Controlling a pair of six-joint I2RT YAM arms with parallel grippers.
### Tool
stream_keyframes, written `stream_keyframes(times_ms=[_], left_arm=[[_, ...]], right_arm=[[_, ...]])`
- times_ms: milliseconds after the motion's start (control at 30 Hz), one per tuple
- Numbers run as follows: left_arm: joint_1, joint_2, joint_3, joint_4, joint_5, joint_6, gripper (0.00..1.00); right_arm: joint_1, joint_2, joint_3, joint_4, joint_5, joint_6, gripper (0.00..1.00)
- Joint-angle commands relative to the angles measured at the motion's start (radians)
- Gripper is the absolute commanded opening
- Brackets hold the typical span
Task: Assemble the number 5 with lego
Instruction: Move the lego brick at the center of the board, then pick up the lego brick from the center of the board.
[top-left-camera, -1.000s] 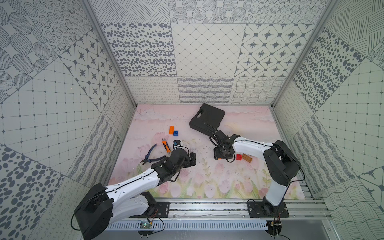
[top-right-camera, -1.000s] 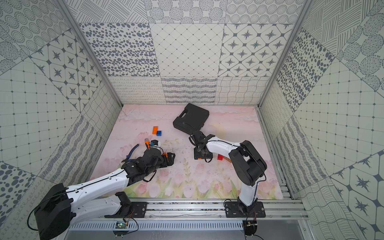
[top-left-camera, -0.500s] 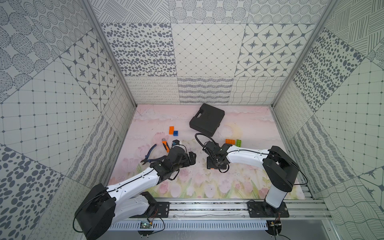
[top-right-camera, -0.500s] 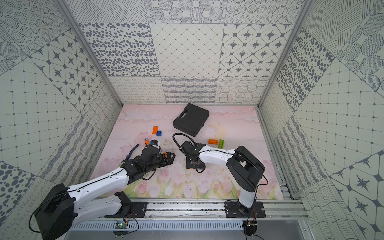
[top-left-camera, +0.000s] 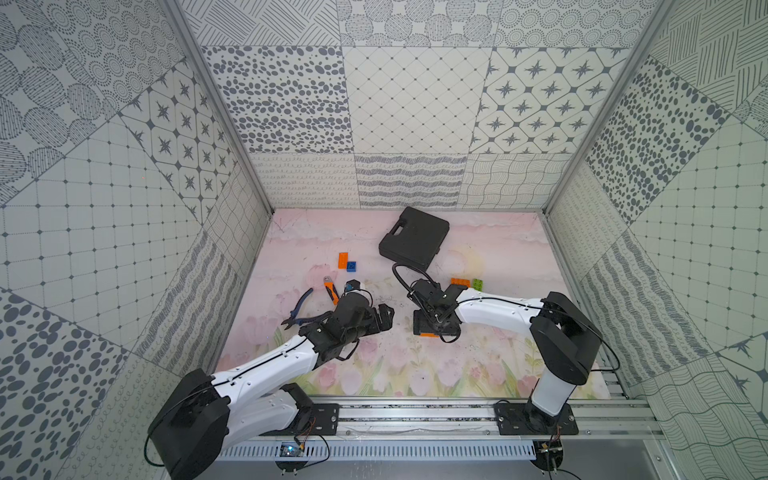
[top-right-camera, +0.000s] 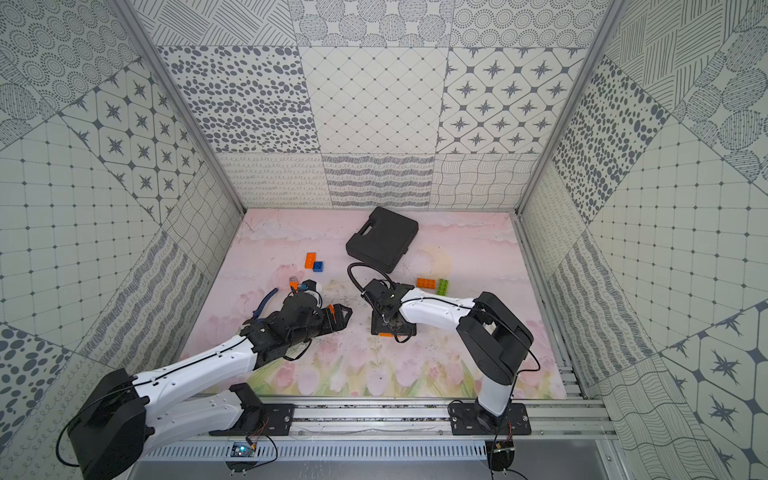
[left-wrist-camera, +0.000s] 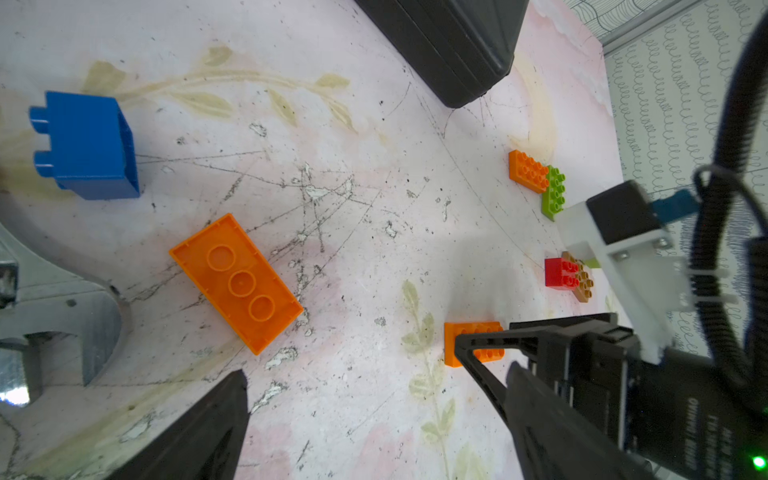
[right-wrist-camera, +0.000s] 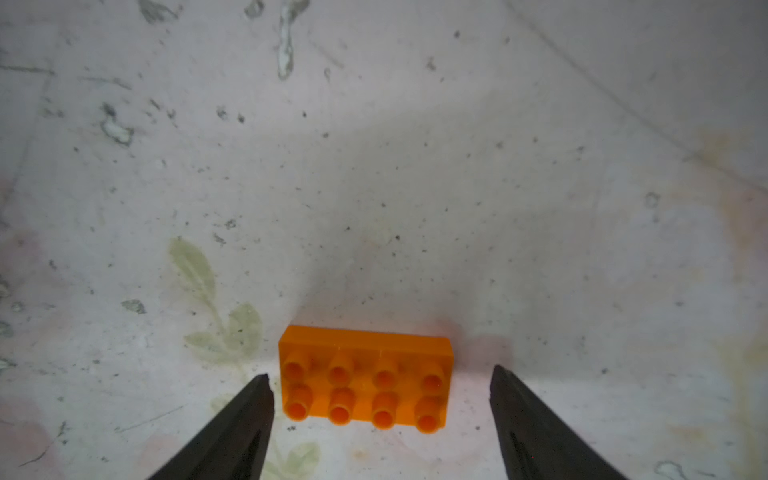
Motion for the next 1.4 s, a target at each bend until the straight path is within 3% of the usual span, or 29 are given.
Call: stream_keyframes(times_ms=[0,200,267,400,633,1033,1367], left_arm=[[-0.010,0.020,0.046,0.012,0.068,0.050,1.00],[-0.119,0.175,0.192,-0.049,0.068,0.128,1.00],[-0.162,0.242,0.250,-0.062,0.072,0.152,1.00],[-0.228,0.350,0.354,-0.102,0.061,0.193,1.00],[-0.272,0.437,0.426,-0.115,0.059,0.192,1.00],[-0.272,0.435,0.417,-0.106,0.058,0.194,1.00],[-0.272,0.433,0.414,-0.107,0.047,0.196,0.99]], right_arm=[[-0.055,-0.145,-0.009,-0.037,0.050,-0.050,0.83],[-0.330,-0.313,-0.163,0.010,-0.014,-0.158,0.72],[-0.416,-0.324,-0.186,0.028,-0.070,-0.207,0.67],[-0.488,-0.275,-0.175,0.033,-0.113,-0.263,0.66],[-0.499,-0.198,-0.155,0.024,-0.103,-0.265,0.60],[-0.500,-0.131,-0.161,0.048,-0.095,-0.289,0.55],[-0.499,-0.131,-0.162,0.047,-0.102,-0.299,0.40]])
